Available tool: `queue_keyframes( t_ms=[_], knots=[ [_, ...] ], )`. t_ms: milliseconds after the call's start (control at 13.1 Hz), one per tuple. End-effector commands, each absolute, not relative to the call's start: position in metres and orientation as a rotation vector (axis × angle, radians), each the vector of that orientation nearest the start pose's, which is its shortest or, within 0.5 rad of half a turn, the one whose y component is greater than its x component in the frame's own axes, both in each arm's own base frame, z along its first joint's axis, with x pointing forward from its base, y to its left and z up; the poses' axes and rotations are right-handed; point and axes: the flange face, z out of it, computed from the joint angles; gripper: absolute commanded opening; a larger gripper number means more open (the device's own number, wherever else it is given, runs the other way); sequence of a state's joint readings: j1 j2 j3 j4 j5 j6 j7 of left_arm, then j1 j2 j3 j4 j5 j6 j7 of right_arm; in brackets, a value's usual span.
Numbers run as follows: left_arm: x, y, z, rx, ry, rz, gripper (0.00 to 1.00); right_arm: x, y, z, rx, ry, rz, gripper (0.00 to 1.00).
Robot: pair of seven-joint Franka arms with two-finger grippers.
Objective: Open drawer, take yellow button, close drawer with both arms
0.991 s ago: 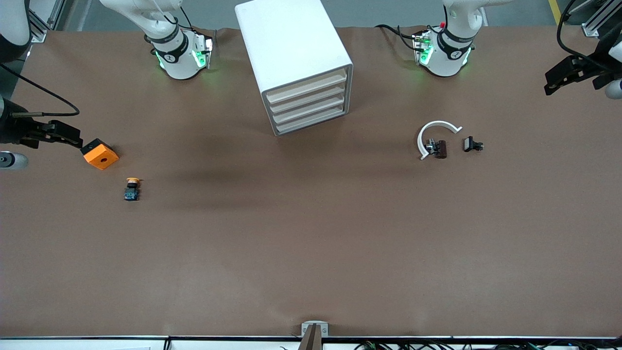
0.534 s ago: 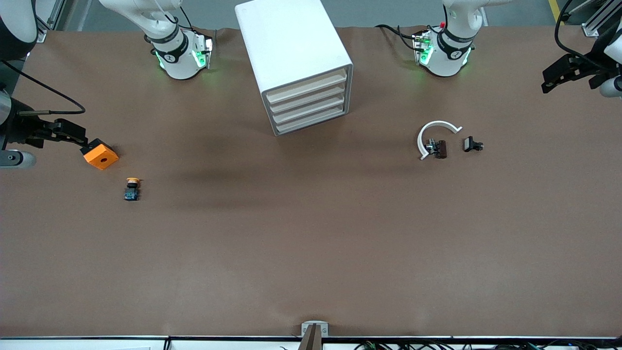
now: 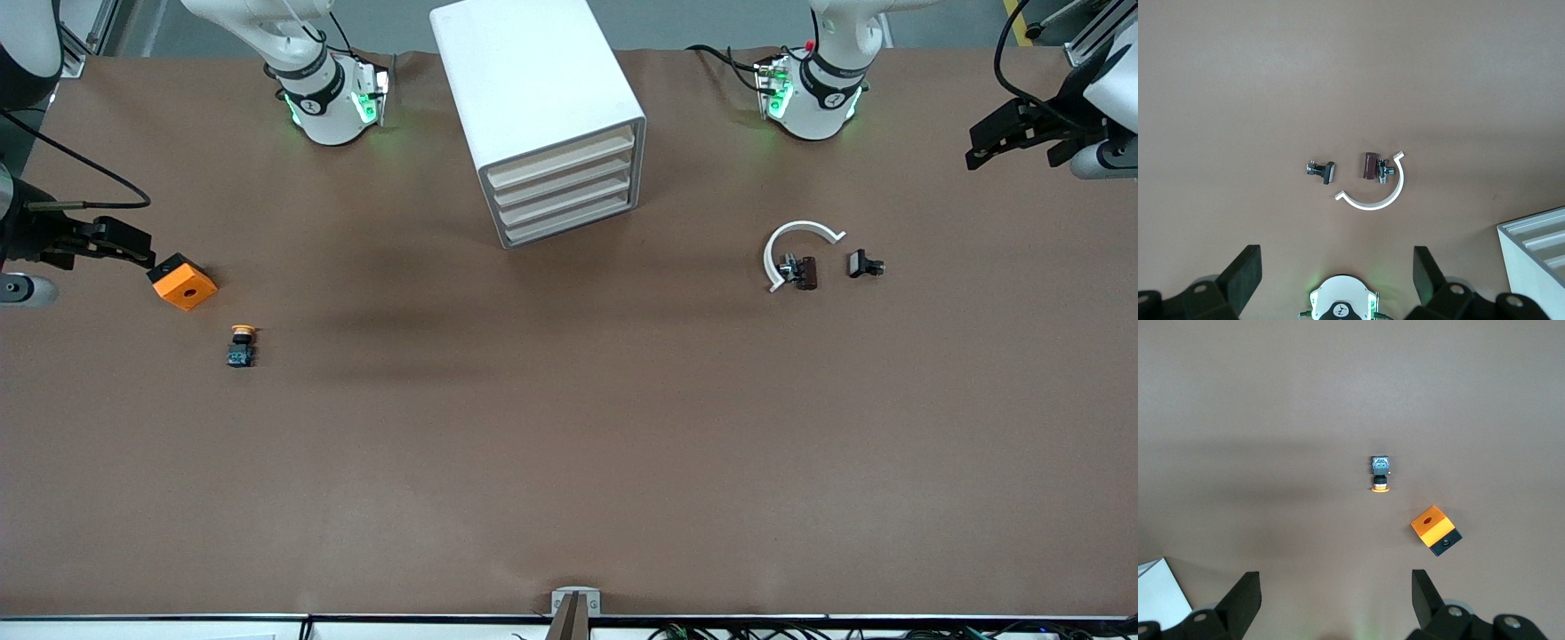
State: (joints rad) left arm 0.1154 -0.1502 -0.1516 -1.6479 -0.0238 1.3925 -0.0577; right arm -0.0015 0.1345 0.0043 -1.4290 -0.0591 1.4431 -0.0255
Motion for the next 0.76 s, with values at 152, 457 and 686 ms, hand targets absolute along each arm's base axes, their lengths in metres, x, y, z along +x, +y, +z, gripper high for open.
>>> queue_keyframes(
  t_ms=[152, 457, 686],
  knots=[
    [0.491, -0.026, 0.653, -3.148, -0.014, 0.093, 1.00, 0.578, -0.006, 0.612, -3.182, -0.031, 0.177, 1.00],
    [0.501, -0.027, 0.646, -3.152, -0.011, 0.073, 1.00, 0.579, -0.007, 0.612, -3.182, -0.026, 0.170, 1.00],
    [0.499, -0.027, 0.651, -3.146, -0.005, 0.051, 1.00, 0.580, -0.007, 0.610, -3.181, -0.022, 0.174, 1.00]
  ],
)
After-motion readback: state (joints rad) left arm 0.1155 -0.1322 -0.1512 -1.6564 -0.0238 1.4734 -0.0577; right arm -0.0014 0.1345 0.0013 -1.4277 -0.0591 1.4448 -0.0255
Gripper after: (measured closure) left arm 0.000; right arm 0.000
